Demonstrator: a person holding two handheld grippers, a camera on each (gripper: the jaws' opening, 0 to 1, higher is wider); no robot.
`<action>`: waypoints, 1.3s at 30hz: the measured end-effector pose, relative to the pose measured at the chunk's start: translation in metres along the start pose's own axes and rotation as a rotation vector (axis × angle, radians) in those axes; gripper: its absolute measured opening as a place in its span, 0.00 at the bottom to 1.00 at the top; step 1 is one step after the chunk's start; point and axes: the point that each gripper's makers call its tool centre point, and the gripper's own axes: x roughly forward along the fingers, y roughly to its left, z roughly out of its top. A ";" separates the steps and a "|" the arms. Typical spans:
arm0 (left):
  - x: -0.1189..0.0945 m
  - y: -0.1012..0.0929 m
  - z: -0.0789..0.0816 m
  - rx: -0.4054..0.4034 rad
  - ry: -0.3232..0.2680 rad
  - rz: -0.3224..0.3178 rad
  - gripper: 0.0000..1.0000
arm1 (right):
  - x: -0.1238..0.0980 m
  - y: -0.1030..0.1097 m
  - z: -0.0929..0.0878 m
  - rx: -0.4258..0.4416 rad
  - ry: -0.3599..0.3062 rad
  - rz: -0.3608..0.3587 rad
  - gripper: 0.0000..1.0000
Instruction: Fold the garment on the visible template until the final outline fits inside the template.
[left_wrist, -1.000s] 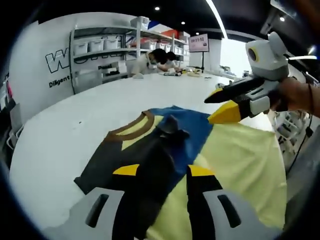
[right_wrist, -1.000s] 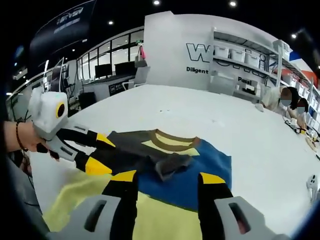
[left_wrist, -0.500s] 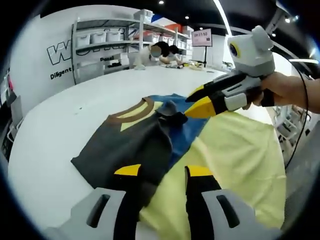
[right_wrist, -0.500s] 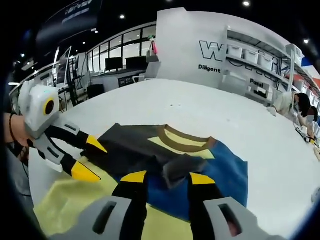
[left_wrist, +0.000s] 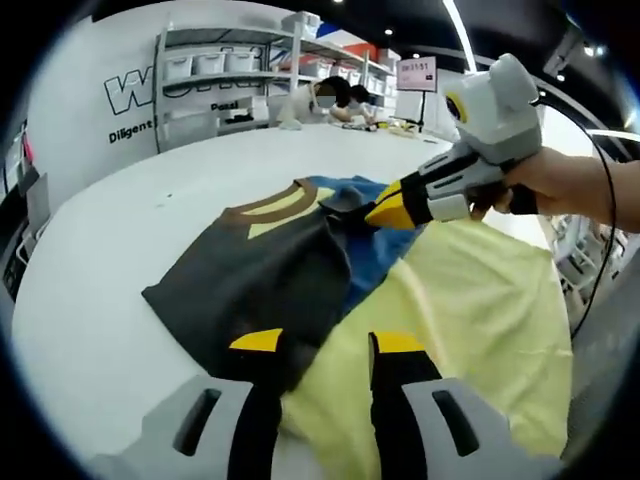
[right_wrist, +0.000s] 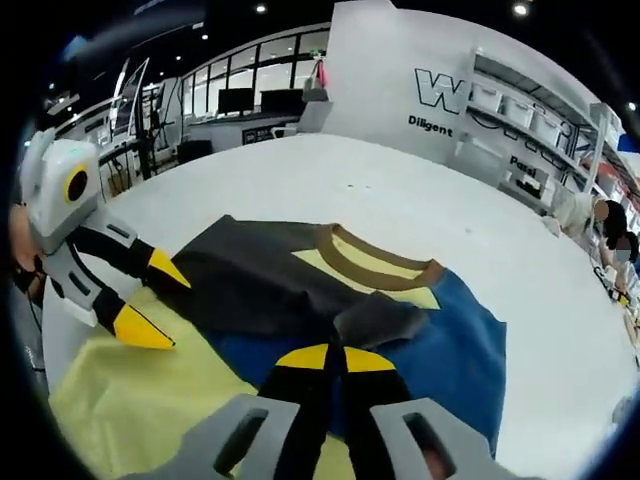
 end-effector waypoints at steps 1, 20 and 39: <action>-0.001 0.001 0.000 -0.005 -0.005 0.011 0.29 | -0.002 -0.004 -0.001 0.003 -0.002 -0.015 0.00; -0.001 0.001 0.000 -0.040 -0.021 0.008 0.31 | -0.046 -0.067 -0.008 0.094 -0.042 -0.185 0.00; -0.002 0.001 0.000 -0.059 -0.041 0.023 0.32 | -0.034 -0.067 -0.044 0.129 0.016 -0.223 0.00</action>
